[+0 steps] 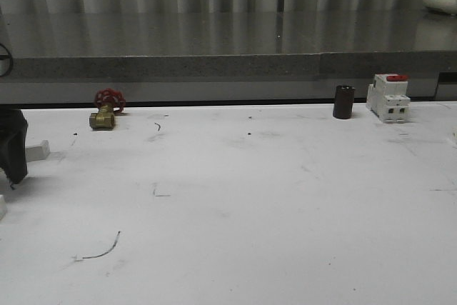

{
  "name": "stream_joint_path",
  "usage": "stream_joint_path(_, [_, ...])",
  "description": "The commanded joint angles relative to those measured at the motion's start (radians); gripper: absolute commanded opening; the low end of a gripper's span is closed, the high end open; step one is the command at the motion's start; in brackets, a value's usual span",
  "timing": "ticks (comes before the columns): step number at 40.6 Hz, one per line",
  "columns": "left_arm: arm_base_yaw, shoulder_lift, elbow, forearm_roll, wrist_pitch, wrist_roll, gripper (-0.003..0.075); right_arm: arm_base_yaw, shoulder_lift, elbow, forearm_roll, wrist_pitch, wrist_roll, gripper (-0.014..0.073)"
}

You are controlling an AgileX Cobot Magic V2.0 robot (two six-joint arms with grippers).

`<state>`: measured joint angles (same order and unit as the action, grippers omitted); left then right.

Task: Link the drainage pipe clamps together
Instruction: 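Lower the left gripper onto the white clamp half and grasp its end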

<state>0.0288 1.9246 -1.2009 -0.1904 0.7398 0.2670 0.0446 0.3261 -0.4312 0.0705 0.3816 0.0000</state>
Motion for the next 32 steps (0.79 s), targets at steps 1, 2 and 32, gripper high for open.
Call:
stream_joint_path(1, [0.003,-0.039,-0.02,-0.026,0.008,0.0,0.0583,-0.008,0.013,-0.038,-0.002,-0.071,-0.008,0.0593])
stream_joint_path(2, [0.003,-0.039,-0.02,-0.026,0.01,0.0,0.056,-0.008,0.013,-0.038,-0.002,-0.071,-0.008,0.0593])
stream_joint_path(32, [0.003,-0.056,-0.02,-0.024,0.0,0.0,0.0113,-0.008,0.013,-0.038,-0.002,-0.071,-0.008,0.0593])
